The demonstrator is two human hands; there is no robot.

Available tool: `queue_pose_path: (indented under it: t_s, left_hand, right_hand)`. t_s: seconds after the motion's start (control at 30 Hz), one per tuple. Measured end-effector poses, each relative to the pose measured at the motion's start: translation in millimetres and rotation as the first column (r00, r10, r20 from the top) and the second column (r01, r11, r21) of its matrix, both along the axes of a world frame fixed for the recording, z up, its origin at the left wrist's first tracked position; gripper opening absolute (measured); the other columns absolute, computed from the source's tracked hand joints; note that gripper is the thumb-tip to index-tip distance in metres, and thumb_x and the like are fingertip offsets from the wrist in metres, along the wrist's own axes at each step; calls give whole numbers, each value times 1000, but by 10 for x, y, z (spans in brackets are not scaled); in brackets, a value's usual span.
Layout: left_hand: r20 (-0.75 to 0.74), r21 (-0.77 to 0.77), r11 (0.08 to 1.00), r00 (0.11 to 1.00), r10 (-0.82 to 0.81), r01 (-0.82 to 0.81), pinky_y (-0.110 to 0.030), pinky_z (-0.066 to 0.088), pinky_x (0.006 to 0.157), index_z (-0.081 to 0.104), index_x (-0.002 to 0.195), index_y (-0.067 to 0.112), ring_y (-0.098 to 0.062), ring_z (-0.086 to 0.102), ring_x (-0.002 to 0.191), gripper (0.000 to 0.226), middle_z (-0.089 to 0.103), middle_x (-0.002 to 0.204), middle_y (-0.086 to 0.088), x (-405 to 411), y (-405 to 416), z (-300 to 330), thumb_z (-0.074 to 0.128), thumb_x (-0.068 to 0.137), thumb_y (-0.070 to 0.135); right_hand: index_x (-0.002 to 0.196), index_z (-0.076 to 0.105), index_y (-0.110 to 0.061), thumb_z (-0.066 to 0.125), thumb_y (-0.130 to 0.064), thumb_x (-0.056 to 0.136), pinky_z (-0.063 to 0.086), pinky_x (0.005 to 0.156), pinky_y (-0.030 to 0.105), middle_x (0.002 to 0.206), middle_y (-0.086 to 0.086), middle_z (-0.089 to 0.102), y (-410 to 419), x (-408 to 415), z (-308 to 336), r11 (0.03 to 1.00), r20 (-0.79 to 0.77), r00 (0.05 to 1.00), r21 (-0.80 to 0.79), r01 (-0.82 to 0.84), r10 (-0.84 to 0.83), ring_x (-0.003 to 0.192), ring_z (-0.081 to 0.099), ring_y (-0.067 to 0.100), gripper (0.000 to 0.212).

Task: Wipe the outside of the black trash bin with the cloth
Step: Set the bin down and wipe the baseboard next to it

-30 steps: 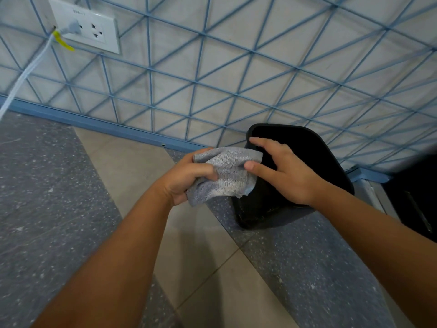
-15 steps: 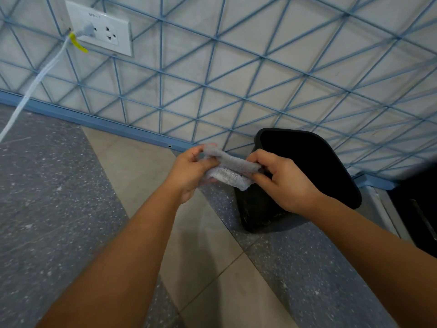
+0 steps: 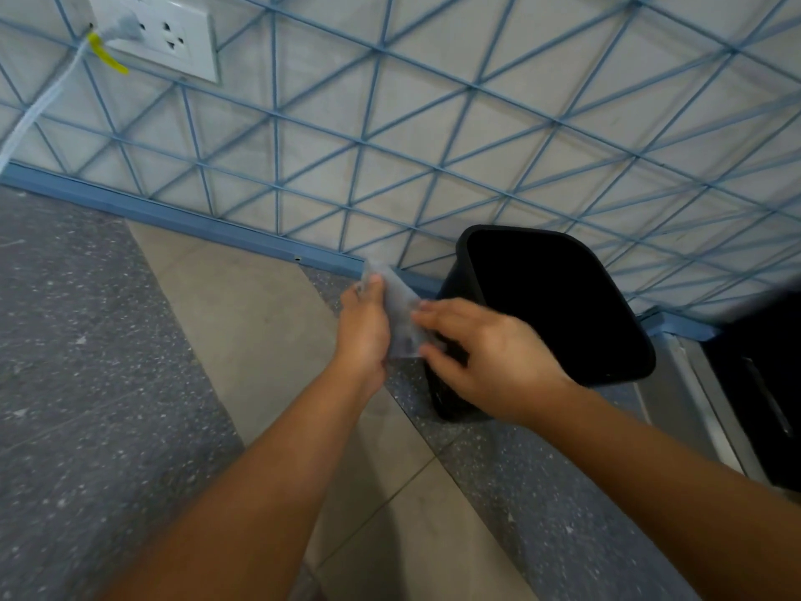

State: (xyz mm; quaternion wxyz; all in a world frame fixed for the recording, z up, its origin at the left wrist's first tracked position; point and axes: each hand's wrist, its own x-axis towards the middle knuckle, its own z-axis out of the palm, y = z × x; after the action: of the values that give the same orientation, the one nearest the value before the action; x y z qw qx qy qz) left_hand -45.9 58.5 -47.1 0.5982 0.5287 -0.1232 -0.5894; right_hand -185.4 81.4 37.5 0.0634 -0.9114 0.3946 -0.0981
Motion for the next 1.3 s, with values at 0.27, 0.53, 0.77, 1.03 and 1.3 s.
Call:
queue_pose_path:
  t_s: [0.27, 0.53, 0.77, 1.03, 1.3]
  left_hand:
    - [417, -185, 981, 898, 139, -66, -23, 43, 74, 53, 111, 14, -5, 56, 82, 13, 54, 88, 6, -528, 290, -296, 45, 111, 25]
    - [479, -336, 935, 834, 273, -113, -17, 45, 83, 69, 111, 4, 17, 52, 85, 22, 51, 98, 1, -827, -222, -124, 54, 107, 19]
    - [447, -242, 970, 885, 128, -19, -21, 41, 83, 72, 101, -1, -5, 50, 77, 27, 52, 95, -7, -686, -772, -258, 53, 108, 17]
    - [442, 33, 998, 894, -71, 62, -55, 53, 87, 62, 77, 11, -51, 64, 93, 42, 59, 95, -32, -745, -632, -1181, 46, 101, 42]
    - [518, 285, 929, 777, -357, 237, -47, 48, 103, 69, 108, -9, -42, 64, 112, 43, 67, 117, -34, -697, -324, -1150, 41, 111, 24]
  right_hand:
    - [125, 51, -28, 29, -61, 93, 42, 68, 32, 102, -3, 65, 13, -410, -24, 854, -99, 861, 112, 508, -499, 93, 62, 22, 52]
    - [87, 47, -26, 14, -57, 93, 45, 48, 37, 57, -4, 54, -22, -473, -133, 950, -87, 946, -21, 312, -313, 54, 59, 25, 46]
    - [75, 48, -23, 28, -48, 97, 36, 36, 32, 47, -6, 43, -108, -554, -151, 985, -21, 985, 20, 170, -169, 38, 45, 12, 39]
    - [74, 40, -32, 32, -45, 98, 35, 35, 28, 48, -11, 40, -129, -560, -145, 988, 14, 990, 61, 140, -141, 38, 43, 10, 28]
    - [78, 50, -28, 30, -50, 96, 40, 39, 36, 49, -6, 45, -107, -549, -141, 977, 3, 980, 78, 200, -201, 41, 48, 11, 35]
